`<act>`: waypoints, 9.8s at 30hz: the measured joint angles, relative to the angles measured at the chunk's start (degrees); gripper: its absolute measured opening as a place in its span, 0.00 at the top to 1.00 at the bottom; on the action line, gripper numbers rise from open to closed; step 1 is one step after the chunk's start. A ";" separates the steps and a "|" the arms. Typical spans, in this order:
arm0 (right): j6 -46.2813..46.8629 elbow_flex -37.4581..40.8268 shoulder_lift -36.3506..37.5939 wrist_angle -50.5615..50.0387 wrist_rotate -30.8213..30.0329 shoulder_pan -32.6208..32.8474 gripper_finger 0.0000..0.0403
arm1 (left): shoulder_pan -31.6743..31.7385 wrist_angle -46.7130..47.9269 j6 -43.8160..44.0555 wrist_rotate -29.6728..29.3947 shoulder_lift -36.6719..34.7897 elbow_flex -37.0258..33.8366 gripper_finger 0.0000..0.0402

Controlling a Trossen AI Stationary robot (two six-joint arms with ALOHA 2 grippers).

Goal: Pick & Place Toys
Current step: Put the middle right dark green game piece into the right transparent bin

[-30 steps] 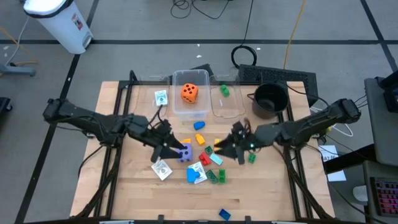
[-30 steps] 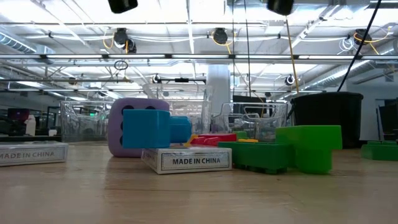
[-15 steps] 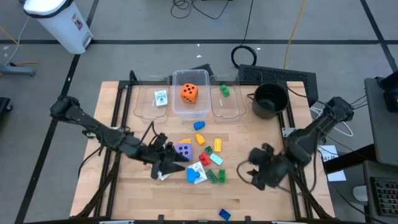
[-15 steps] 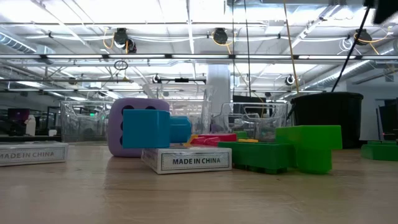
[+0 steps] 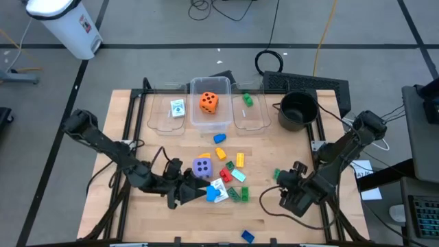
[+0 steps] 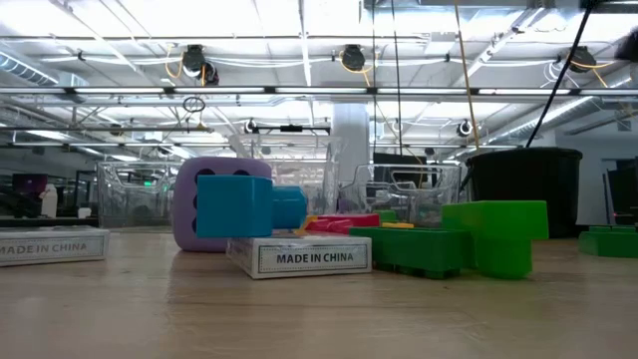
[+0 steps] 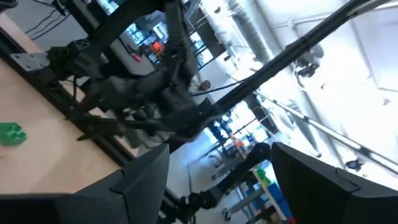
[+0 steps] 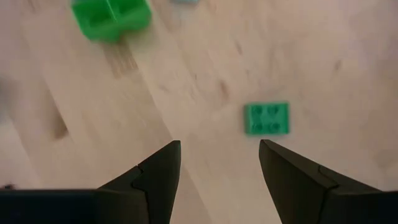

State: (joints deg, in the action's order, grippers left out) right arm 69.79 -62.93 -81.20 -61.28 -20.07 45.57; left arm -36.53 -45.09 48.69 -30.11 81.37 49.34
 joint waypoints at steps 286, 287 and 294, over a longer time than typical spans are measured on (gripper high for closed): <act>-47.65 -12.62 -25.86 39.18 21.36 -81.87 0.65 | 53.25 1.93 7.33 53.20 -10.70 0.02 0.30; -47.29 -12.57 -26.02 39.15 21.37 -81.87 0.65 | 53.65 2.12 7.22 53.29 -11.39 0.02 0.30; -46.26 -12.62 -26.91 40.30 21.20 -81.82 0.65 | 55.28 7.37 4.68 53.68 -15.18 0.02 0.30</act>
State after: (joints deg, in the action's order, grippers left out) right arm 23.53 -75.55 -108.11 -20.98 1.14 -36.25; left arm 18.74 -37.72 53.38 23.57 66.19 49.36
